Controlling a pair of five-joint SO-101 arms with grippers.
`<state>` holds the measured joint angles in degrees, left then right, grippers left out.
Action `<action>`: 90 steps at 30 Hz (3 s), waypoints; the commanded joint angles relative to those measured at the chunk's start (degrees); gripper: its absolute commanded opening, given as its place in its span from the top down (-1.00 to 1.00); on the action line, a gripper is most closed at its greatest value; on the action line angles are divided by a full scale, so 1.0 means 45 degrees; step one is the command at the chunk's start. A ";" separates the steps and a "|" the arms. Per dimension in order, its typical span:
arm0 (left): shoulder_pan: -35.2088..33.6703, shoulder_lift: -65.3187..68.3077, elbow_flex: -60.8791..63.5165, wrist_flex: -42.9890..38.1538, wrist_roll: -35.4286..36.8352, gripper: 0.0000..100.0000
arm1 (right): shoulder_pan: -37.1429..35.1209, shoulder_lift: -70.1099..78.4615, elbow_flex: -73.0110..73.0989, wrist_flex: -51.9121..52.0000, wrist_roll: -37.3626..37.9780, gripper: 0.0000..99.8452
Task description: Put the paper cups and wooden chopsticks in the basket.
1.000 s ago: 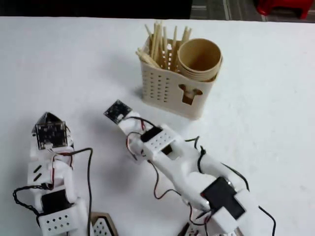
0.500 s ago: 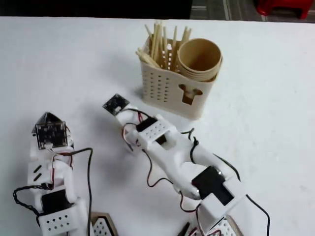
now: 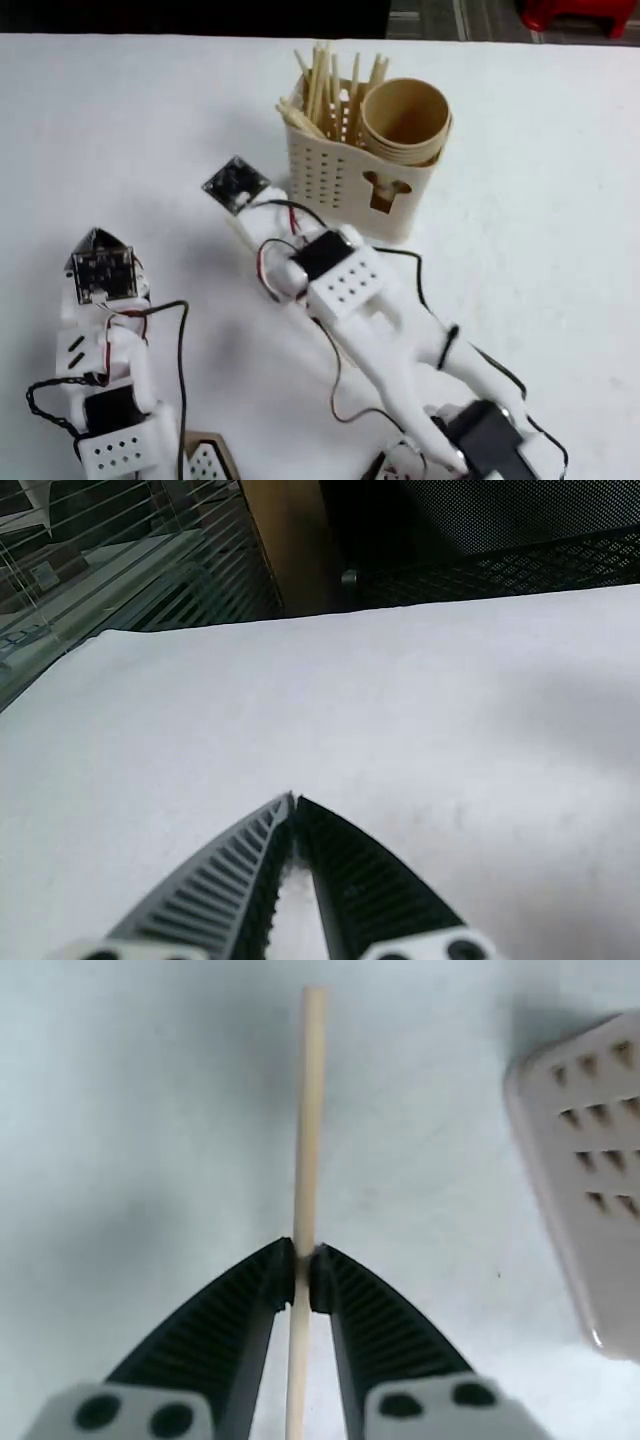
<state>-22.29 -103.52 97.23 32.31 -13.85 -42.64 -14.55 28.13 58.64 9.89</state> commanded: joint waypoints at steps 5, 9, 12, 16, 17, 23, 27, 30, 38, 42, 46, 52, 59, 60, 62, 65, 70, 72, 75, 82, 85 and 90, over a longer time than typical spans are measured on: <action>-0.0029 -0.0186 -0.0039 -0.0254 -0.0059 0.94 | 0.0147 -0.3155 -0.1270 -0.0029 -0.0957 0.96; -0.0029 -0.0186 -0.0039 -0.0254 -0.0059 0.94 | 0.0615 -0.3956 -0.2676 -0.0029 -0.0957 0.96; -0.0029 -0.0186 -0.0039 -0.0254 -0.0059 0.94 | 0.1104 -0.4034 -0.3770 -0.0342 -0.0957 0.96; -0.0029 -0.0186 -0.0039 -0.0254 -0.0039 0.94 | 0.1729 -0.3995 -0.4591 -0.1827 -0.0860 0.96; -0.0029 -0.0186 -0.0039 -0.0254 -0.0039 0.94 | 0.1905 -0.3995 -0.4708 -0.2335 -0.0860 0.96; -0.0029 -0.0186 -0.0039 -0.0254 -0.0039 0.94 | 0.3155 -0.3956 -0.4689 -0.5558 -0.0840 0.96; -0.0029 -0.0186 -0.0039 -0.0254 -0.0039 0.94 | 0.3976 -0.3663 -0.4513 -0.7414 -0.0840 0.96; -0.0029 -0.0186 -0.0039 -0.0254 -0.0039 0.94 | 0.4464 -0.3389 -0.4103 -0.8996 -0.0840 0.96; -0.0029 -0.0186 -0.0039 -0.0254 -0.0059 0.94 | 0.4972 -0.2706 -0.1758 -1.1810 -0.0860 0.96; -0.0029 -0.0186 -0.0039 -0.0254 -0.0059 0.94 | 0.4972 -0.2452 -0.0938 -1.2552 -0.0938 0.96; -0.0029 -0.0186 -0.0039 -0.0254 -0.0059 0.94 | 0.4952 -0.2569 -0.0957 -1.2415 -0.0938 0.96; -0.0029 -0.0186 -0.0039 -0.0254 -0.0059 0.94 | 0.4601 -0.3780 -0.1993 -0.8996 -0.1231 0.74; -0.0029 -0.0186 -0.0039 -0.0254 -0.0059 0.94 | 0.4073 -0.5792 -0.2403 -0.4288 -0.2032 0.83; -0.0029 -0.0186 -0.0039 -0.0254 -0.0059 0.94 | 0.4073 -0.6183 -0.2383 -0.3585 -0.2032 0.93; -0.0029 -0.0186 -0.0039 -0.0254 -0.0059 0.94 | 0.4073 -0.6926 -0.2383 -0.2198 -0.2051 0.94; -0.0029 -0.0186 -0.0039 -0.0254 -0.0039 0.94 | 0.4073 -0.7883 -0.2032 -0.0342 -0.2032 0.91; -0.0029 -0.0186 -0.0039 -0.0254 -0.0020 0.94 | 0.4171 -0.9563 0.0371 0.0420 -0.1915 0.90; -0.0029 -0.0186 -0.0039 -0.0254 -0.0020 0.94 | 0.4171 -1.0188 0.1661 0.0205 -0.1270 0.90; -0.0029 -0.0186 -0.0039 -0.0254 -0.0020 0.94 | 0.4171 -1.1106 0.3536 -0.0537 0.0352 0.90; 0.0772 -0.0186 -0.0039 -0.0254 0.0000 0.95 | 0.4952 -1.3685 0.6759 -0.1885 0.0742 0.90; 0.1241 -0.0186 -0.0039 -0.0254 0.0000 0.95 | 0.5109 -1.4759 0.8088 -0.2217 0.0742 0.90; 0.2139 -0.0186 -0.0039 -0.0254 0.0000 0.95 | 0.5089 -1.6713 1.0276 -0.2530 0.0742 0.90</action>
<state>-16.40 -103.52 97.23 32.31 -13.76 -20.40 -84.88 71.56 48.79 12.70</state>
